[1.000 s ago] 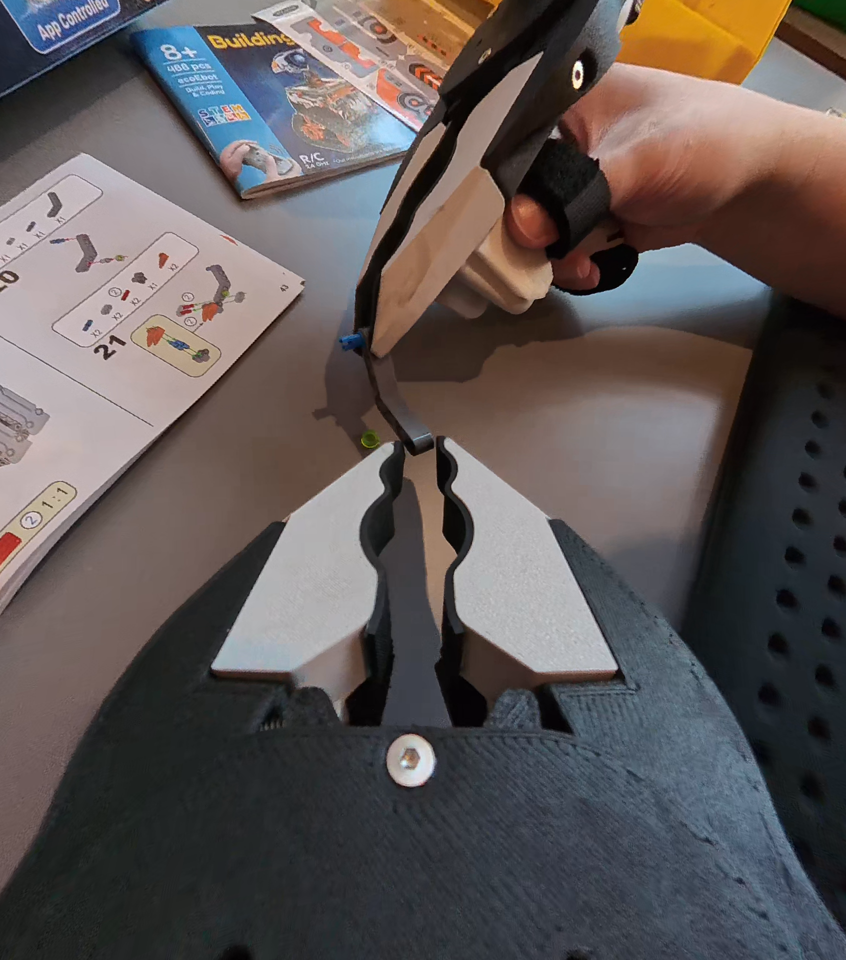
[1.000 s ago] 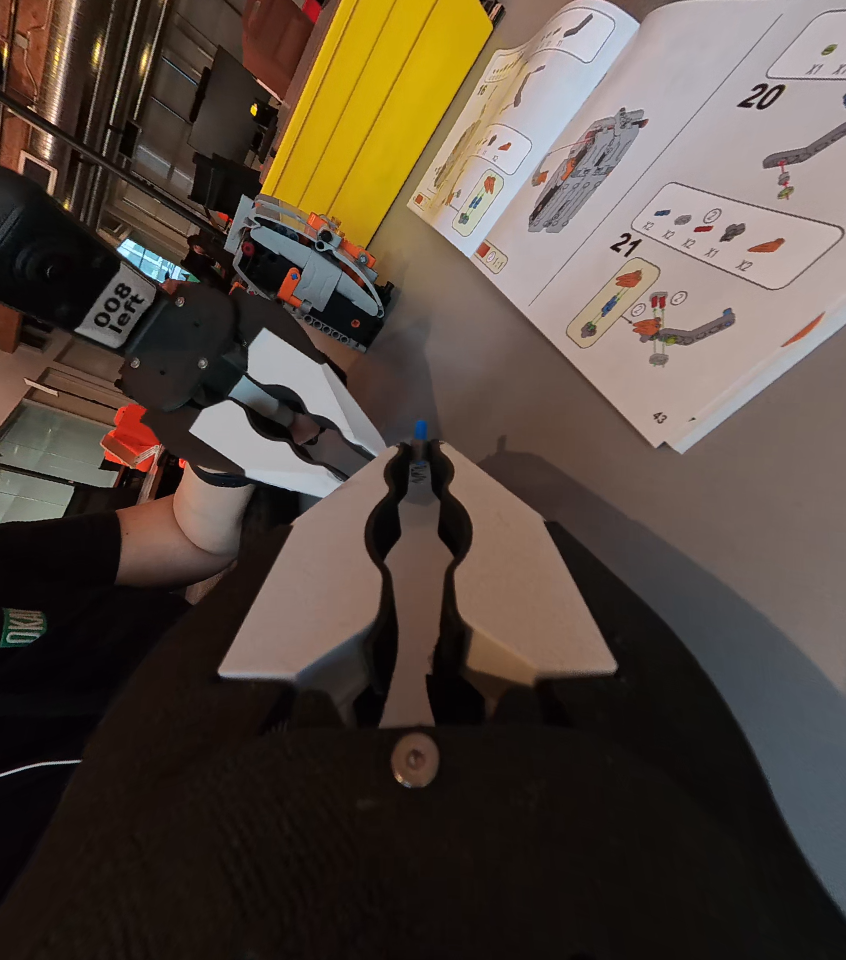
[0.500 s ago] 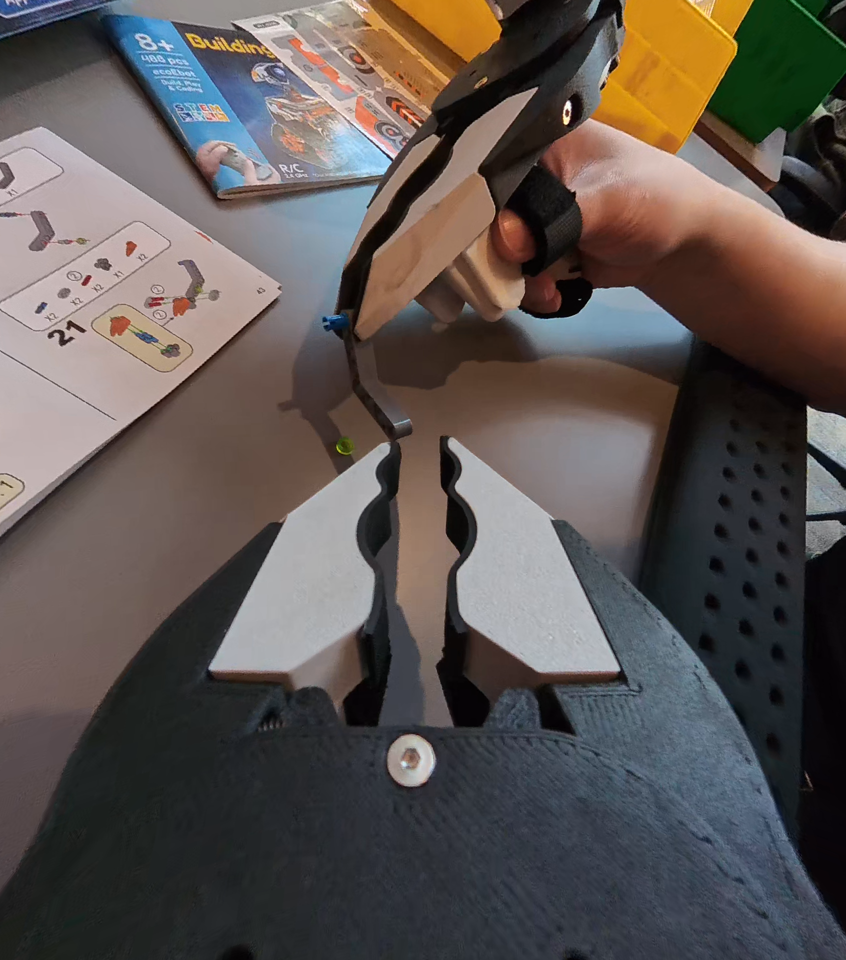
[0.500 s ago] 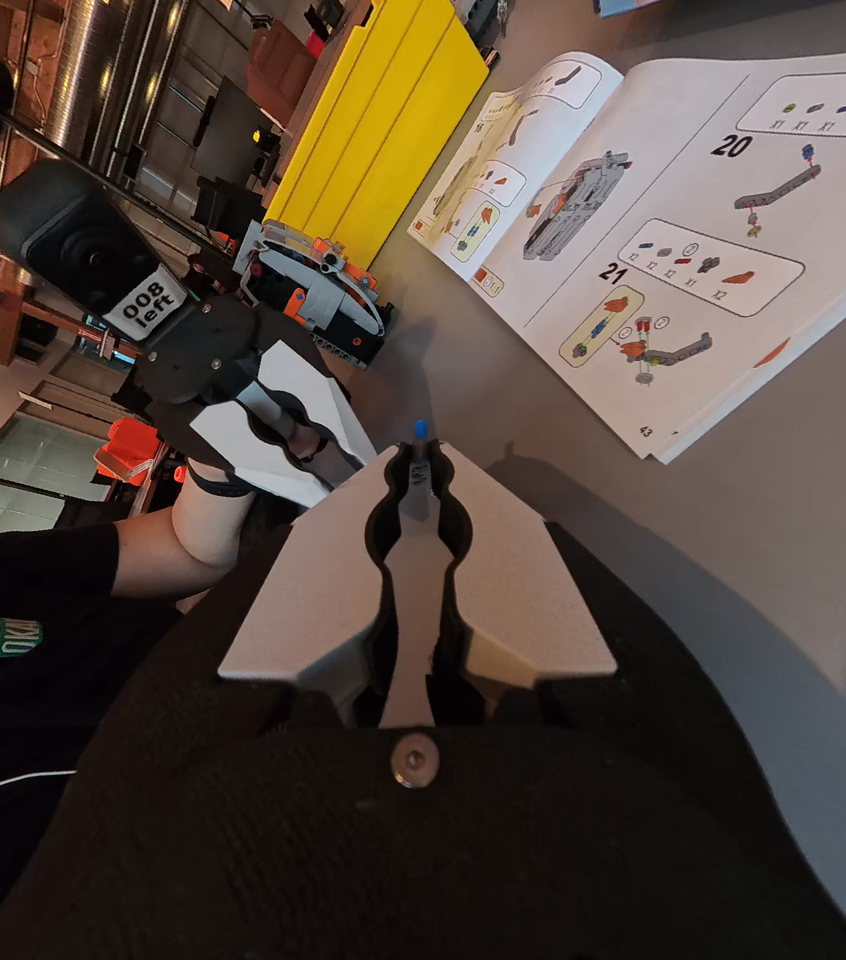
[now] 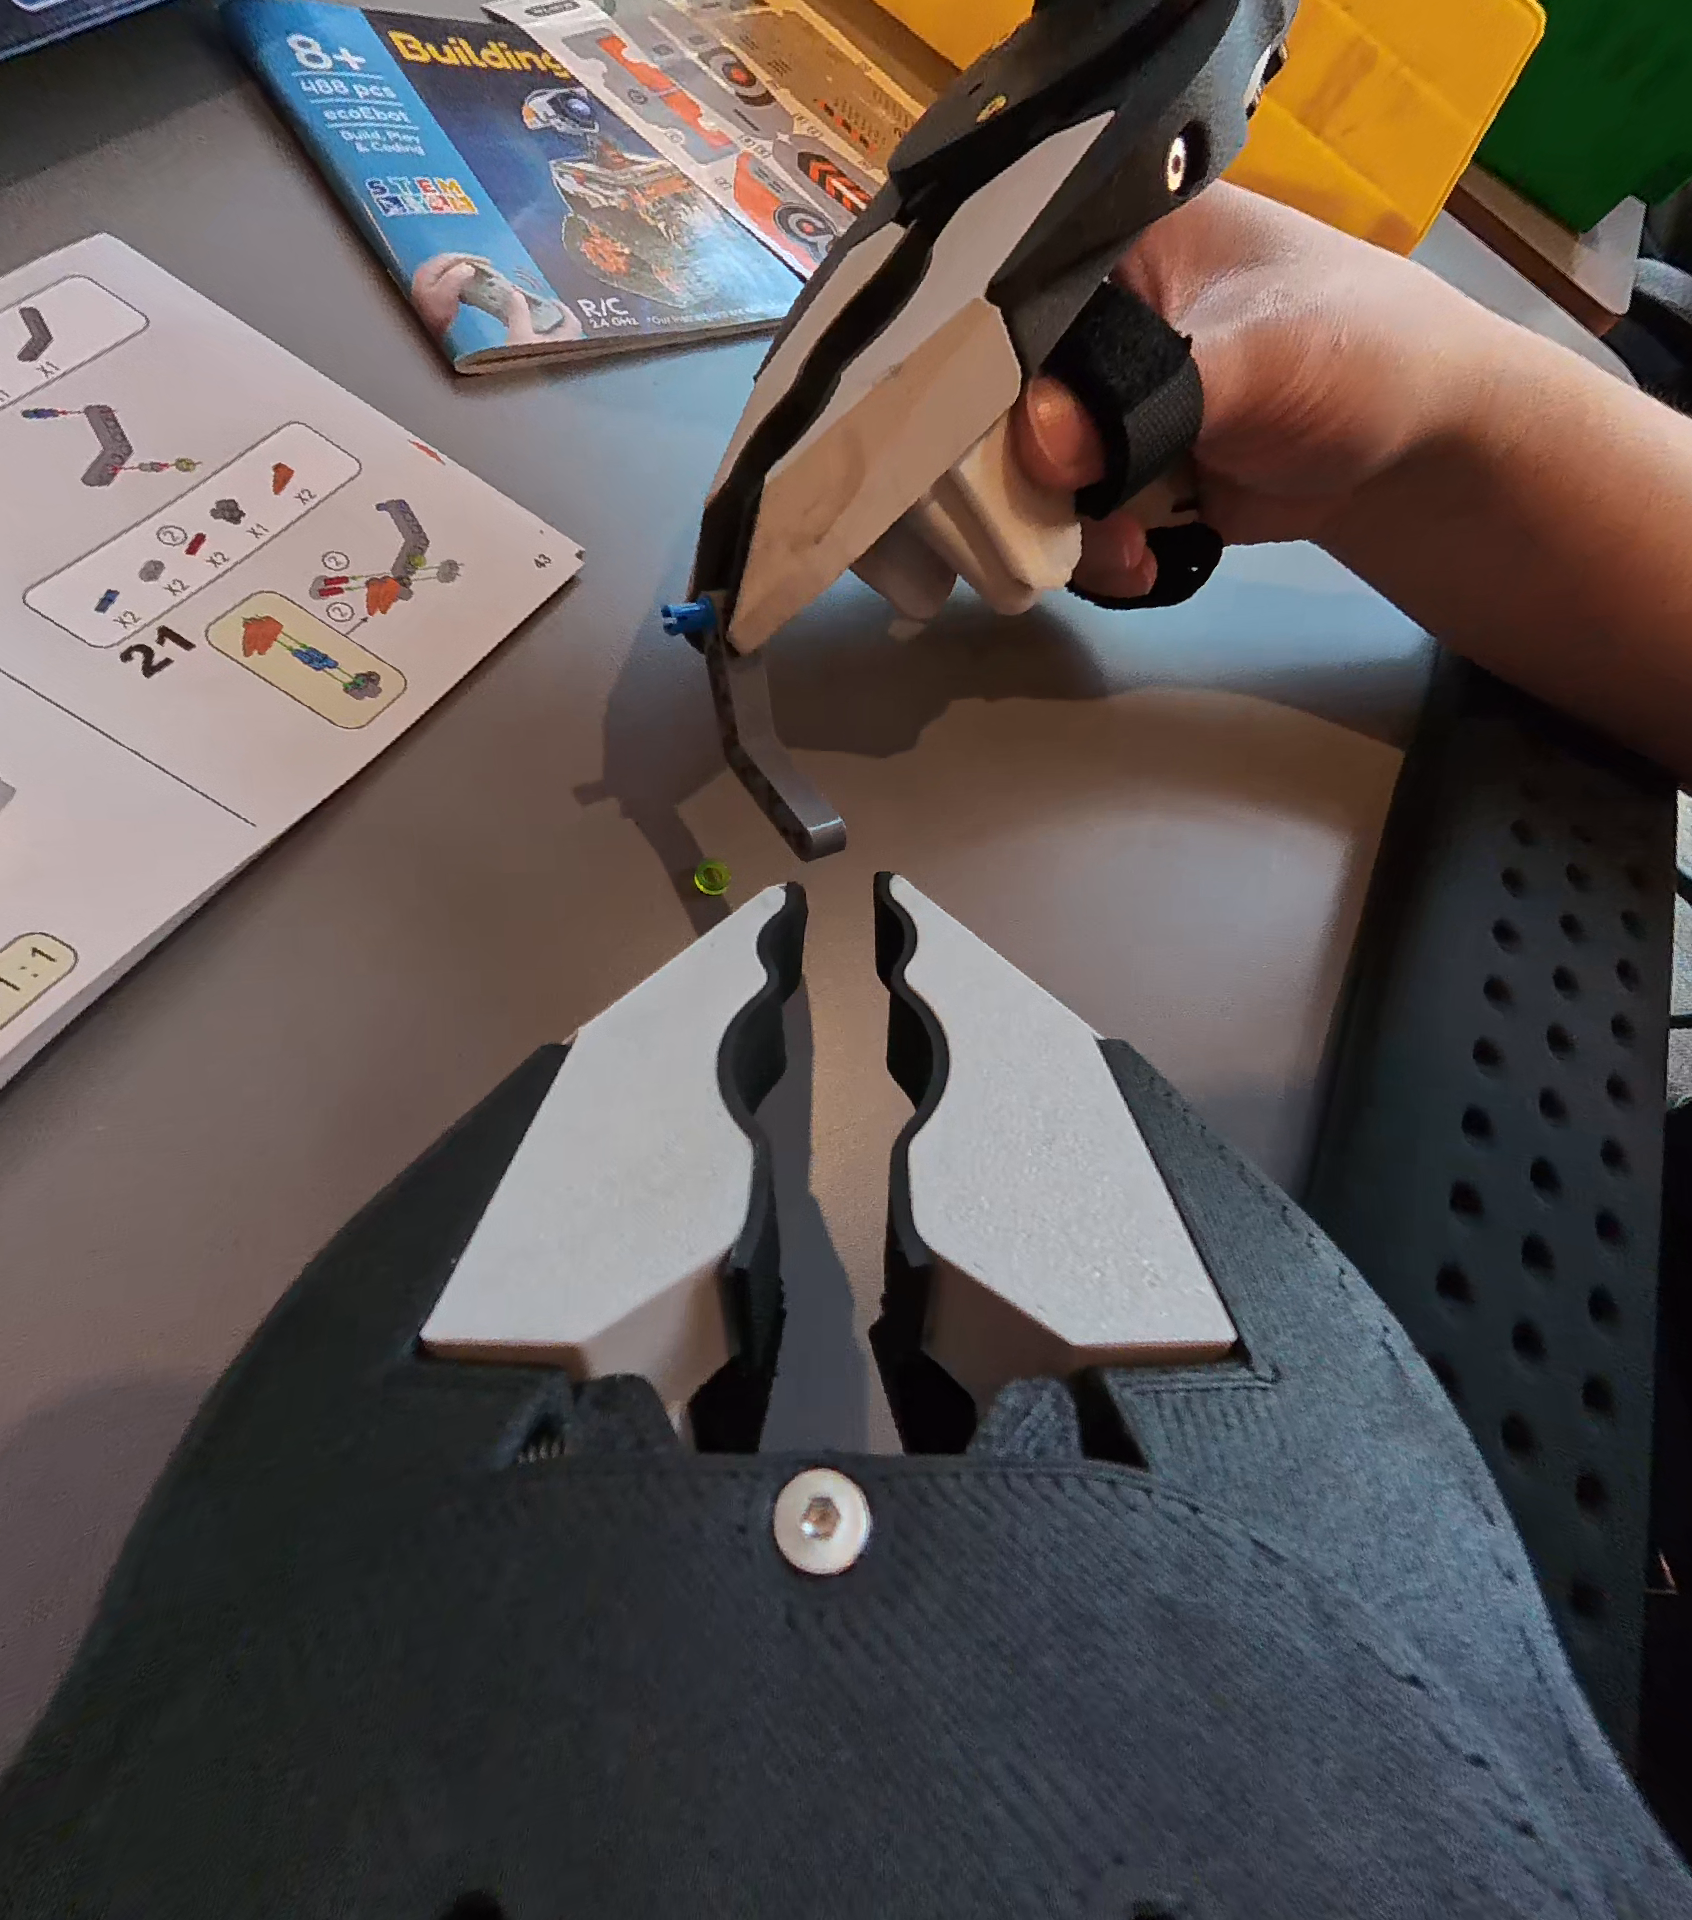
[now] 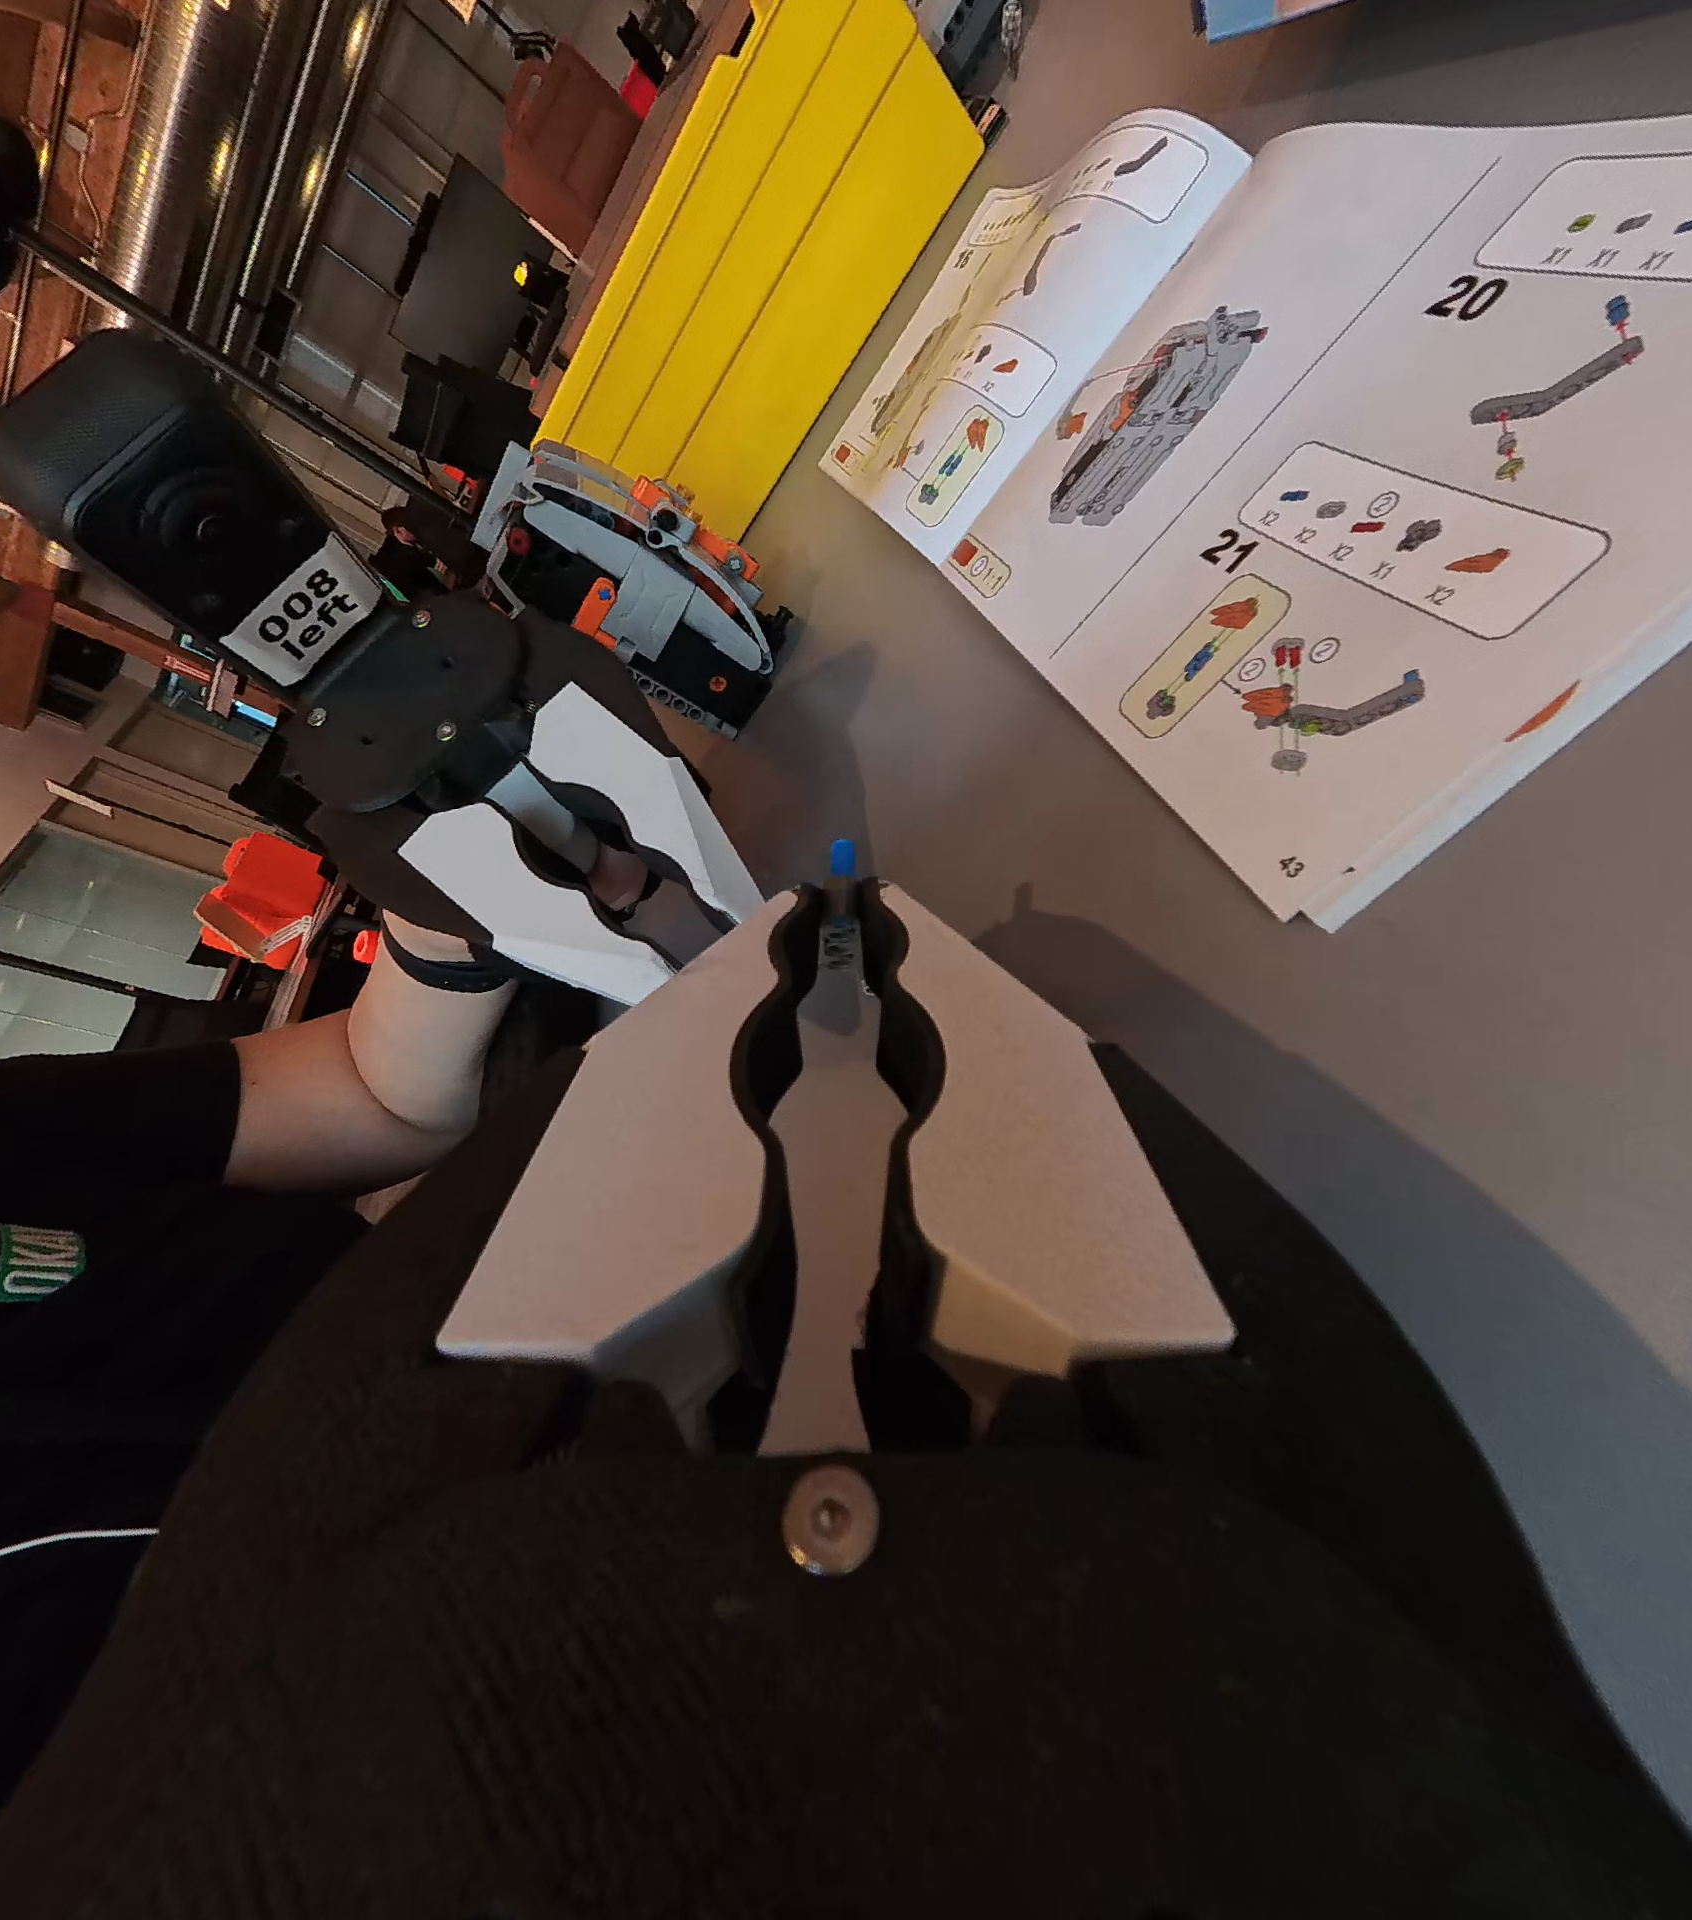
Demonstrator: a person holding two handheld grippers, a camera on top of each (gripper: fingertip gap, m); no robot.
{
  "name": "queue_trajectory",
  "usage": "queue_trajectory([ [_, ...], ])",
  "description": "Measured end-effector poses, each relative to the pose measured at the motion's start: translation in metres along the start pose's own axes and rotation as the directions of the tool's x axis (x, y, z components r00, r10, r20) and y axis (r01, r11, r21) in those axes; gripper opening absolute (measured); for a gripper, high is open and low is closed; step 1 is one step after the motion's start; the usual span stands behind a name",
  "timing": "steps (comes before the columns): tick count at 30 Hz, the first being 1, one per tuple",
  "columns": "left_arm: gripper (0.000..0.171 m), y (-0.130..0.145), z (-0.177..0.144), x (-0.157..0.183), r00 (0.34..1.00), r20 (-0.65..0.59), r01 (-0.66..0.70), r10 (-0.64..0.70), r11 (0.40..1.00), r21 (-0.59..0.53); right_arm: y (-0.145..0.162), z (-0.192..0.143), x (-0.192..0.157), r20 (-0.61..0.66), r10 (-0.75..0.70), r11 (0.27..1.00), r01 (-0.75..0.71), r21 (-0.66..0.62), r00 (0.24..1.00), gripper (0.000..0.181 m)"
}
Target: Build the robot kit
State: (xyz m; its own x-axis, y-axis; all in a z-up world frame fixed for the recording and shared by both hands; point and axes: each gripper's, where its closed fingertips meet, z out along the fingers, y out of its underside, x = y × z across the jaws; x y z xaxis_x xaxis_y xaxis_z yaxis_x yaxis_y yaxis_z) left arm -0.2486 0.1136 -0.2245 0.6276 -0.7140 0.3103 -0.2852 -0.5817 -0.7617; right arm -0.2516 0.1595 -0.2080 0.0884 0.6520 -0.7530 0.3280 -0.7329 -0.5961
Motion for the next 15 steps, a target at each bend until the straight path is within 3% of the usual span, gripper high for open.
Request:
queue_trajectory([
  [10,0.013,-0.0041,-0.0036,-0.0028,1.0,0.003,0.019,-0.019,0.999,0.029,-0.0018,-0.0023,0.0005,-0.003,0.004,1.0,-0.004,0.008,1.0,0.007],
  [15,0.025,-0.0095,-0.0056,-0.0057,0.999,0.045,-0.015,0.012,0.998,0.056,-0.0031,-0.0027,-0.0006,0.015,0.042,0.999,-0.042,0.02,0.999,0.007],
])
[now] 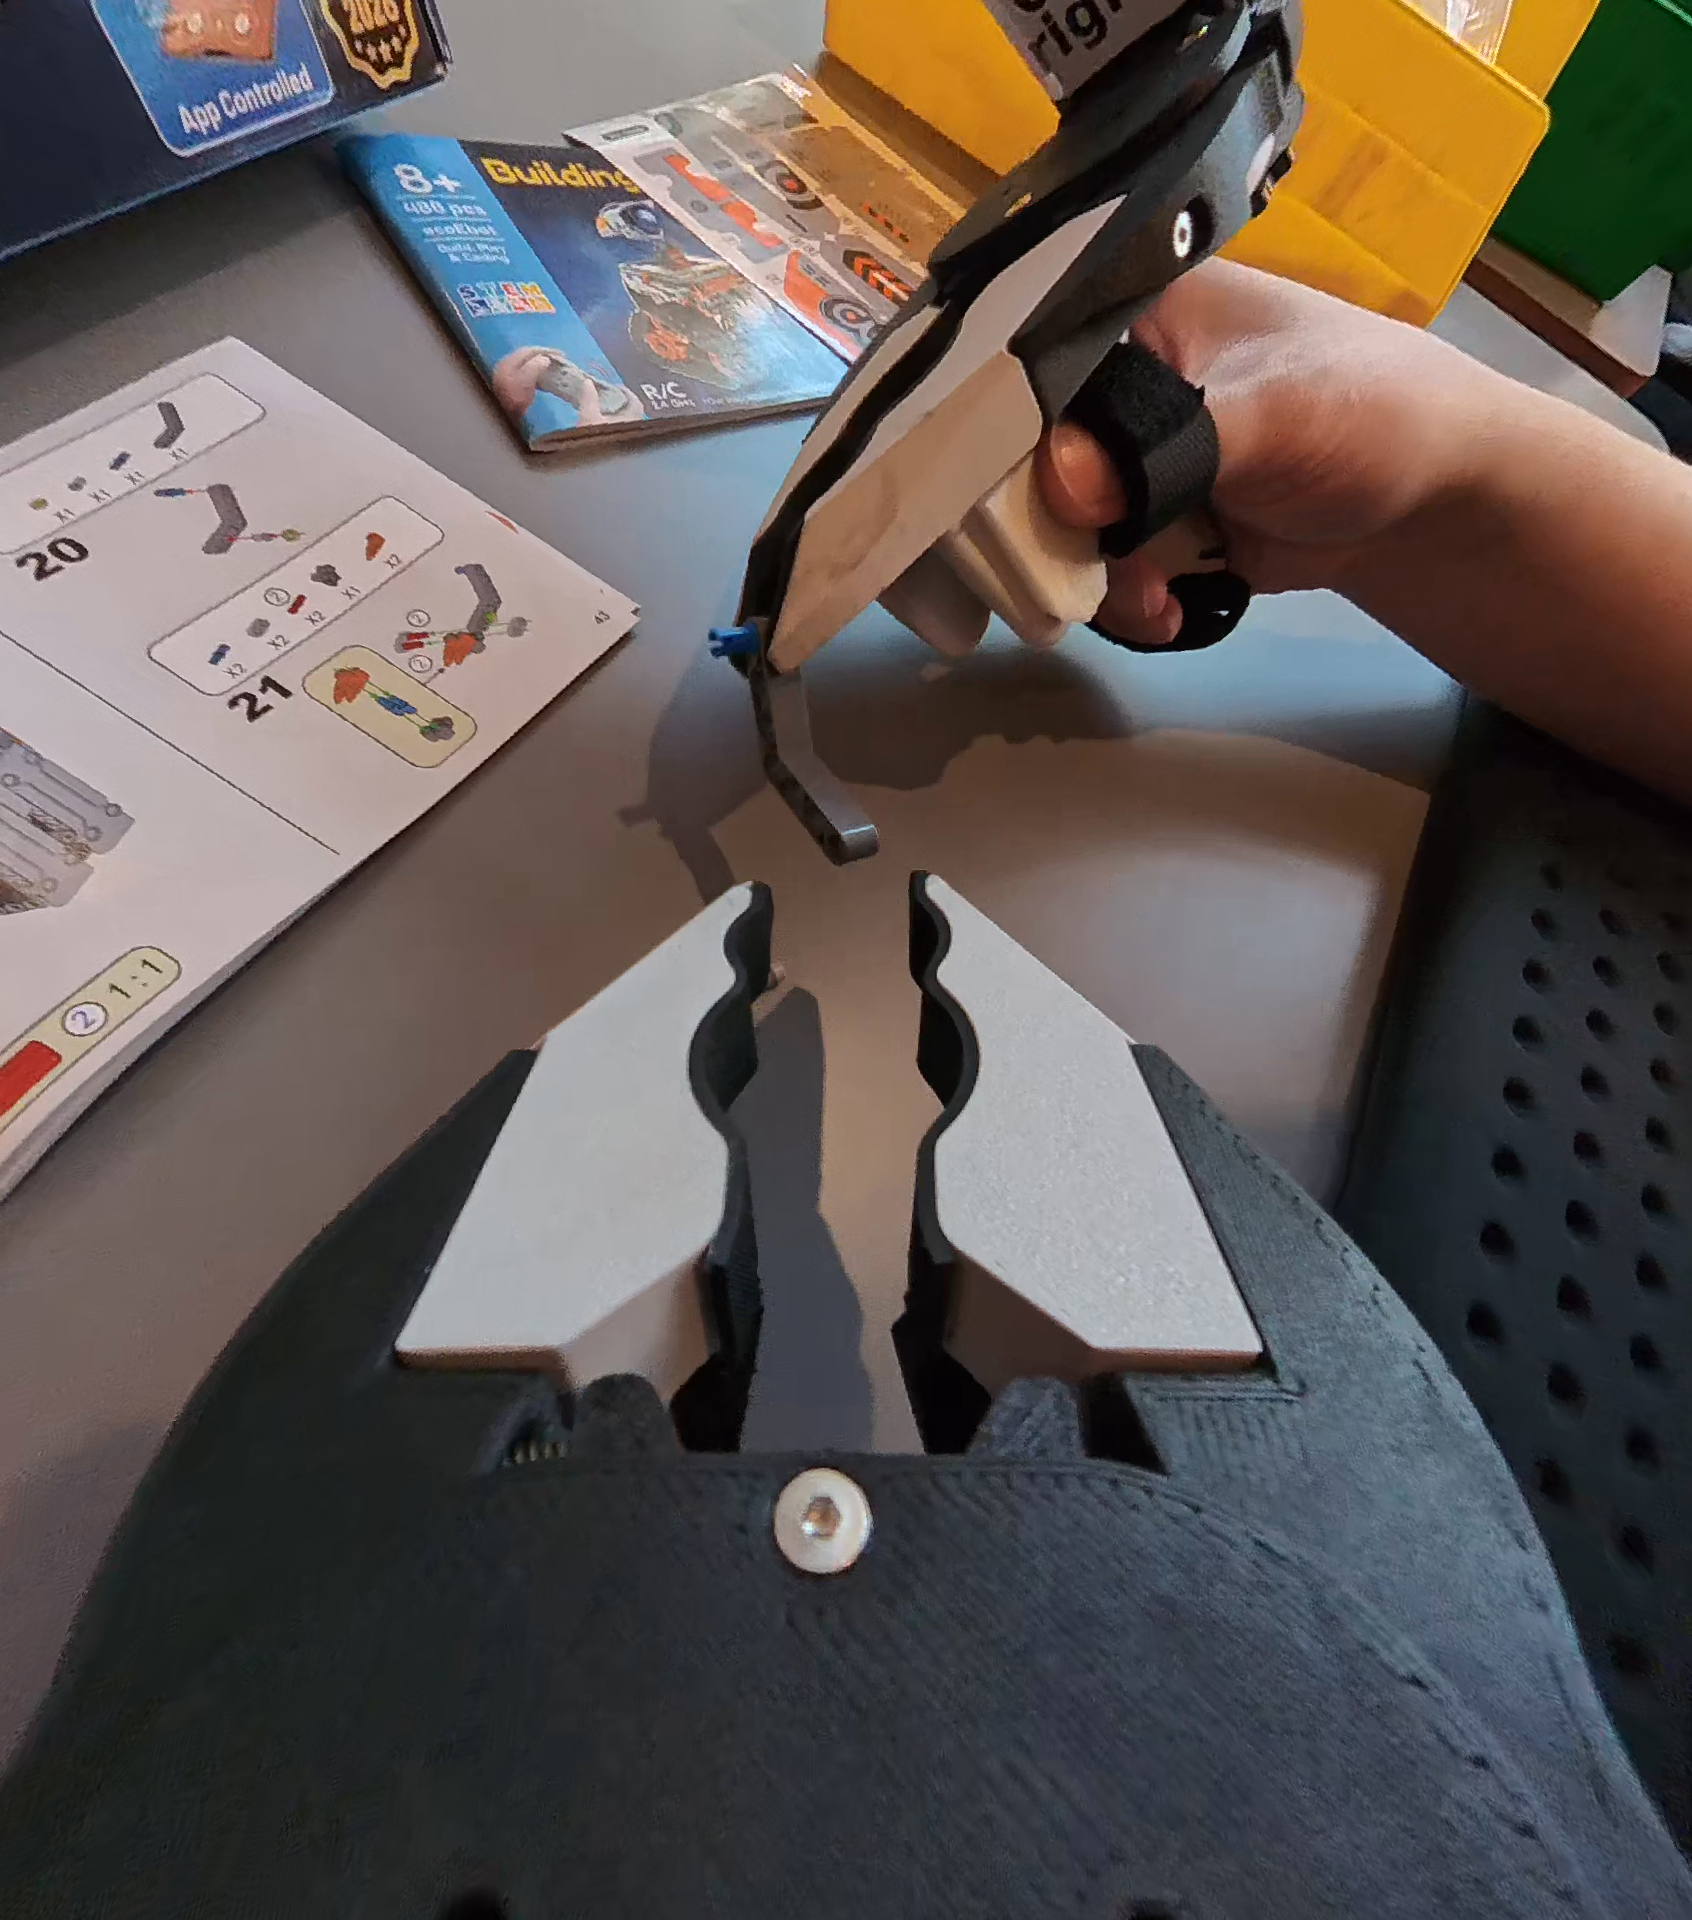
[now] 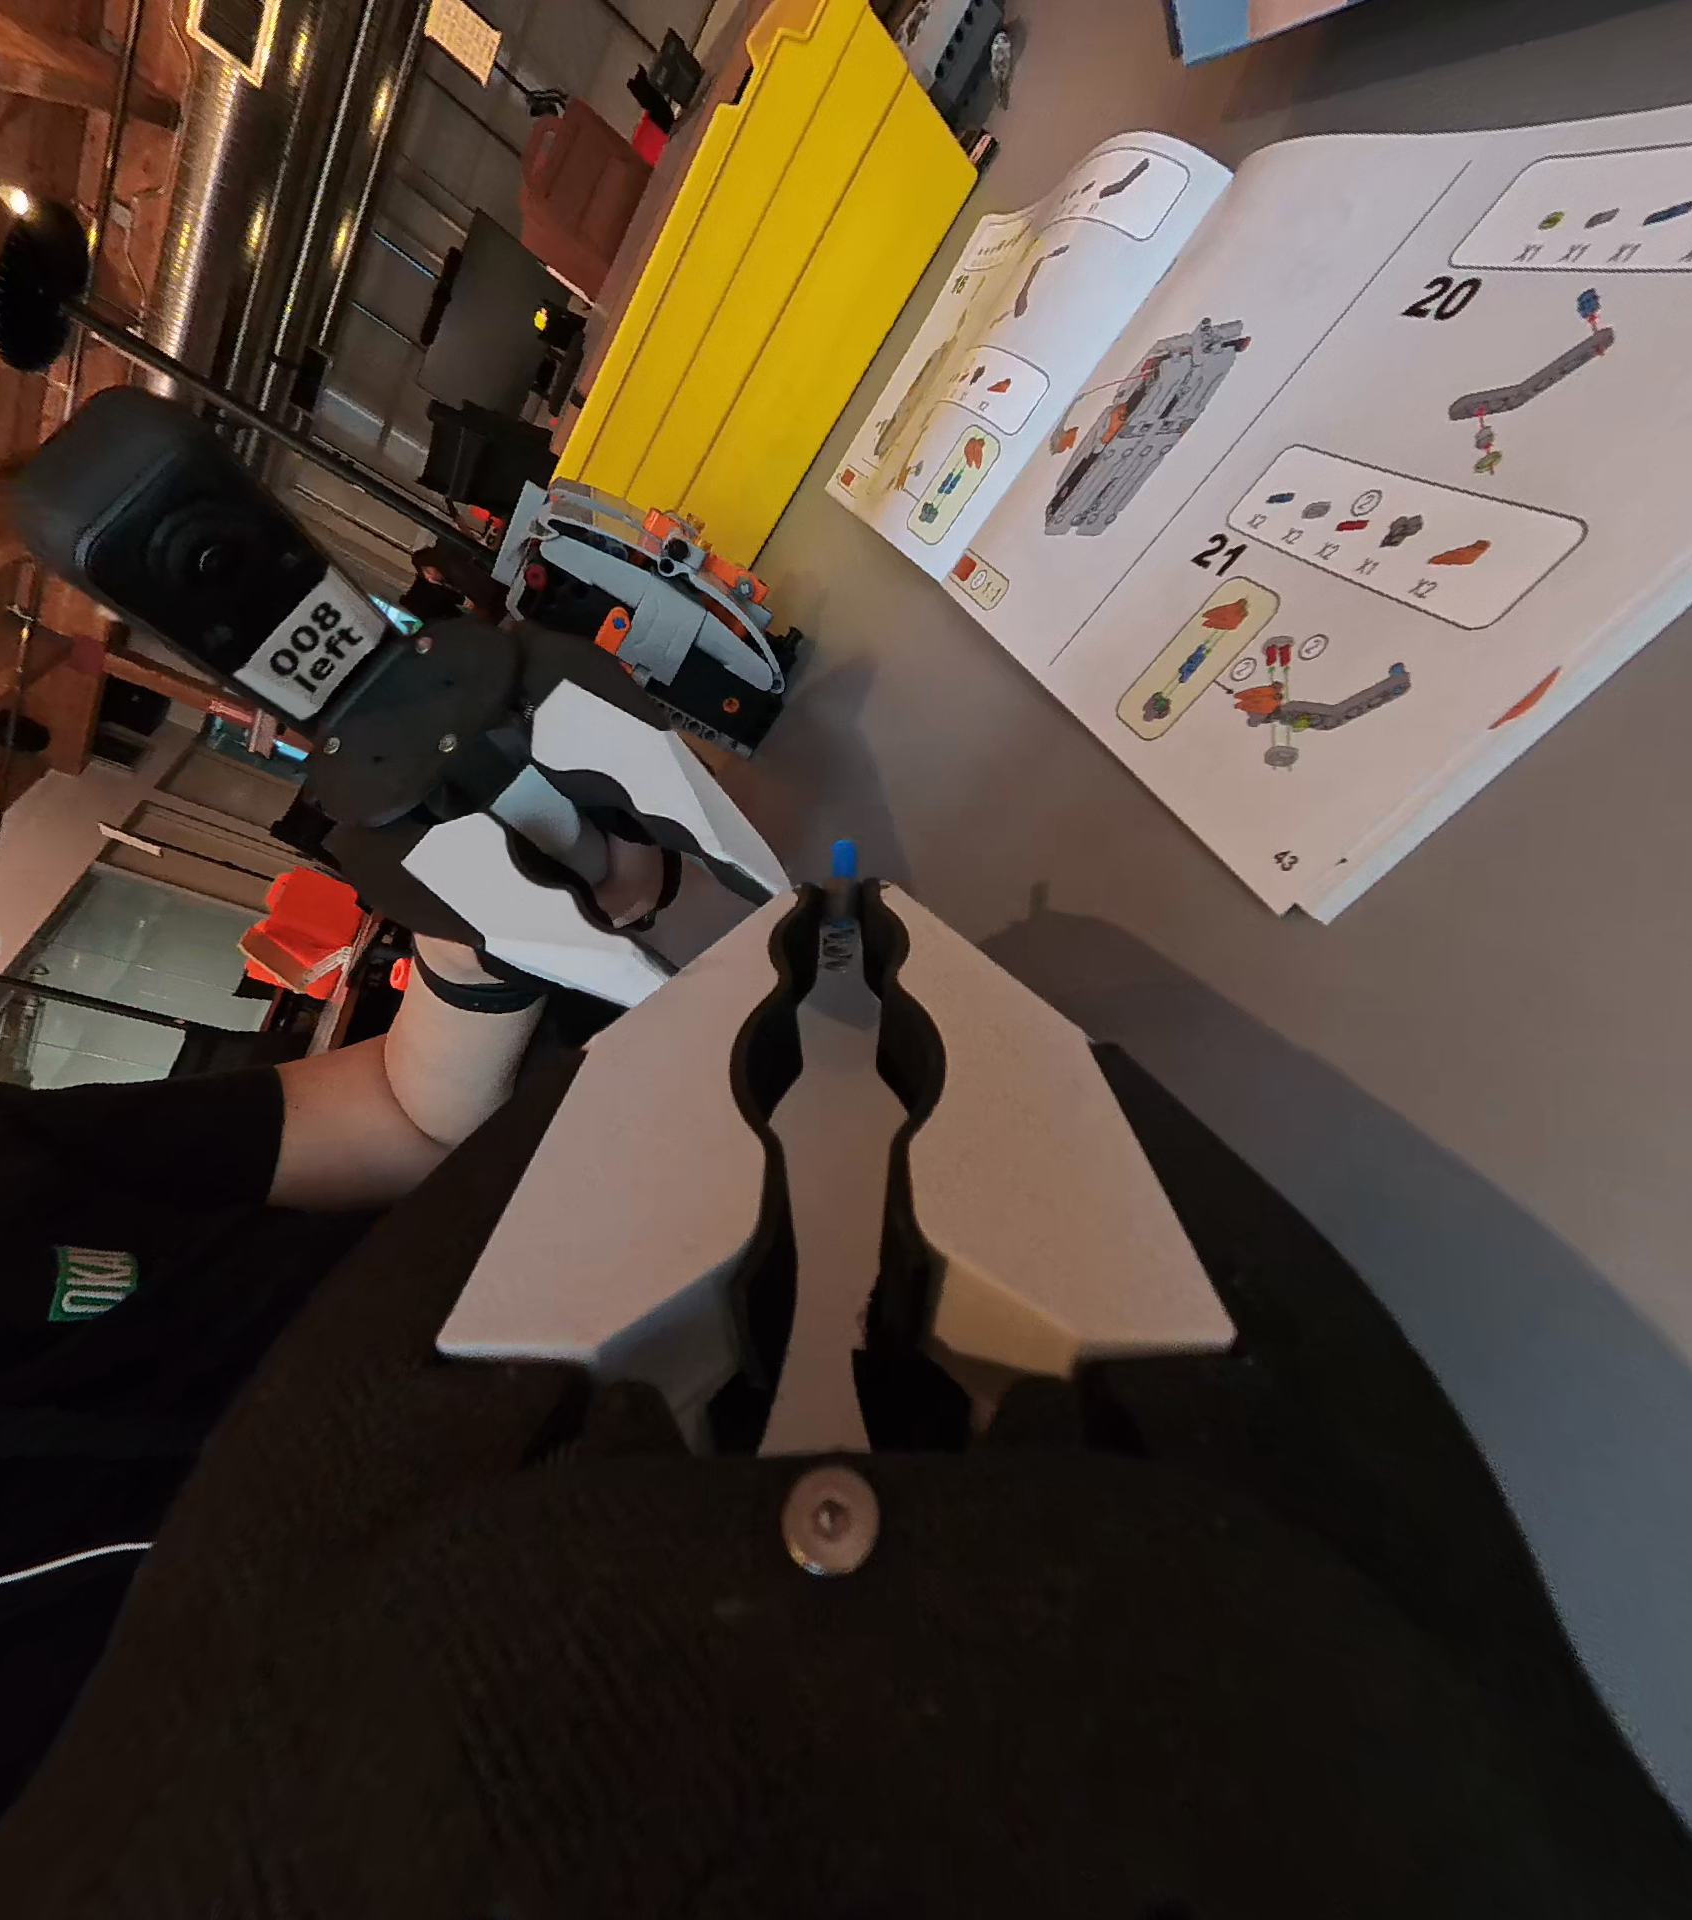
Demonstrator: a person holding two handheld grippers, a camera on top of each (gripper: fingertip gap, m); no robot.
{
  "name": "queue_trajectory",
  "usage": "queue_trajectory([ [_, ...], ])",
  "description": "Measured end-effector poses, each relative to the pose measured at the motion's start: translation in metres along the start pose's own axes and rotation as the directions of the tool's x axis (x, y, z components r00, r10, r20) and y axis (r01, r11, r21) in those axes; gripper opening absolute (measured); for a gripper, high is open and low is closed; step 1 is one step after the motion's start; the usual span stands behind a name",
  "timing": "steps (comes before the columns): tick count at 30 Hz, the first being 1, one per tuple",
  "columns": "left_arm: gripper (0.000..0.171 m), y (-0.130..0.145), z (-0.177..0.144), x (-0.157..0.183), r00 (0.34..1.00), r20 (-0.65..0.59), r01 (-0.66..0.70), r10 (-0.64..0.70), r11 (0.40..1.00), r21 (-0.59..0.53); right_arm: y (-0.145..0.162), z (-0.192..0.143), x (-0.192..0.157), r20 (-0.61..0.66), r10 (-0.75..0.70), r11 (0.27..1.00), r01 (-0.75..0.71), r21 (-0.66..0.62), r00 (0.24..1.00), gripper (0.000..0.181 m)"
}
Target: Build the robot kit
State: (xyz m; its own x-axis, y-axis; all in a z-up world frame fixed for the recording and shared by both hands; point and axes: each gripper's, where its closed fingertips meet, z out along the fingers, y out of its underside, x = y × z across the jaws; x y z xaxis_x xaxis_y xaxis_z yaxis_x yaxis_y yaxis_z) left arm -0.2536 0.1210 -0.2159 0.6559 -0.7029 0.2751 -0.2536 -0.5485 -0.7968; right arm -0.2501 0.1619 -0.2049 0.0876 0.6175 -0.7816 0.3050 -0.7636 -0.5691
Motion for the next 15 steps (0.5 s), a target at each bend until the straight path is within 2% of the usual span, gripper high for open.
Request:
queue_trajectory([
  [4,0.025,-0.0011,0.0014,0.0028,1.0,-0.003,-0.008,0.008,1.0,0.006,0.004,0.0036,-0.0024,0.013,0.011,1.0,-0.011,-0.02,1.0,0.007],
  [10,0.01,0.0,0.0023,0.0049,0.998,0.019,-0.068,0.068,0.998,-0.01,0.005,0.0059,-0.0043,0.029,0.063,0.998,-0.063,-0.016,0.998,0.007],
  [15,0.011,-0.0008,0.0022,0.0036,0.994,0.046,-0.094,0.094,0.996,-0.01,0.004,0.0052,-0.0029,0.023,0.08,0.997,-0.08,-0.007,0.997,0.007],
])
